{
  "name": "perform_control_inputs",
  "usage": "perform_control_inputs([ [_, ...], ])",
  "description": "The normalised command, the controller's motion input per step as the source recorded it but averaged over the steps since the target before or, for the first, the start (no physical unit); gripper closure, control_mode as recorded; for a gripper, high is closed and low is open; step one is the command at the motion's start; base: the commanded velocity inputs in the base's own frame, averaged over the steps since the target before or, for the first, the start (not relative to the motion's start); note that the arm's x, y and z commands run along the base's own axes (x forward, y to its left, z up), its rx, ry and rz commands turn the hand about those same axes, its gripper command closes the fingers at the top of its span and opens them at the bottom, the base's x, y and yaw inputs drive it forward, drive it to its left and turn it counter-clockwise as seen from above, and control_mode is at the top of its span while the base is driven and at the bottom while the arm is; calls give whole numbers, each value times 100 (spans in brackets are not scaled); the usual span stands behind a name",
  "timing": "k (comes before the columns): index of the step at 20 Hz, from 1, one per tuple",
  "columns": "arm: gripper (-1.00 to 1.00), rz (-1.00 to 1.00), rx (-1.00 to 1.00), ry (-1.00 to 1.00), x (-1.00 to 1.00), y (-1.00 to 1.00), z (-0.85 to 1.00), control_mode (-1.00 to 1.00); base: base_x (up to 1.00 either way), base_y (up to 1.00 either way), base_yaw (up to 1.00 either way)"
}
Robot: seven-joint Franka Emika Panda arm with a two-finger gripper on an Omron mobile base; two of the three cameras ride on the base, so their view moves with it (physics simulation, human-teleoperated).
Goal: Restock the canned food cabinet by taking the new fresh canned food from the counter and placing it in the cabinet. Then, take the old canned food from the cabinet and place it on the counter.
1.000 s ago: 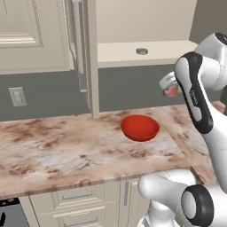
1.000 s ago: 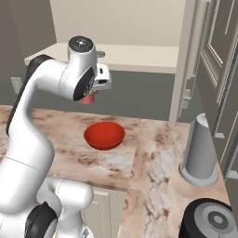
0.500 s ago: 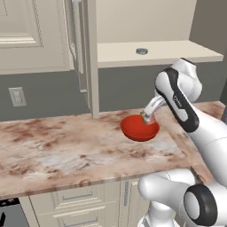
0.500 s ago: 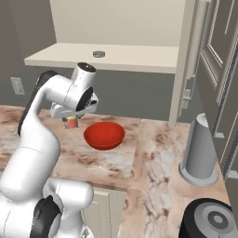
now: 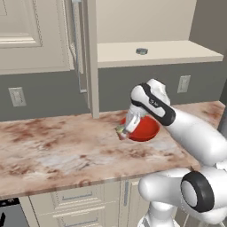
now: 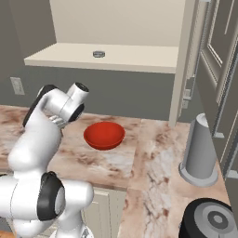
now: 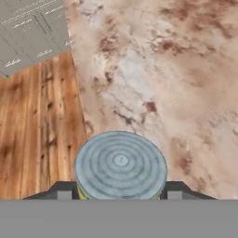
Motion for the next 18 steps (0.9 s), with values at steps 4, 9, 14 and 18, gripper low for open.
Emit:
perform_control_inputs([
  [4, 100, 13, 4, -5, 69, 39, -61, -100, 0, 0, 0],
  [9, 100, 8, 1, -5, 72, 37, -60, -100, 0, 0, 0],
  [14, 100, 3, 3, -7, 48, 39, -76, -100, 0, 0, 0],
  [18, -100, 0, 5, -14, 9, 20, -84, -100, 0, 0, 0],
])
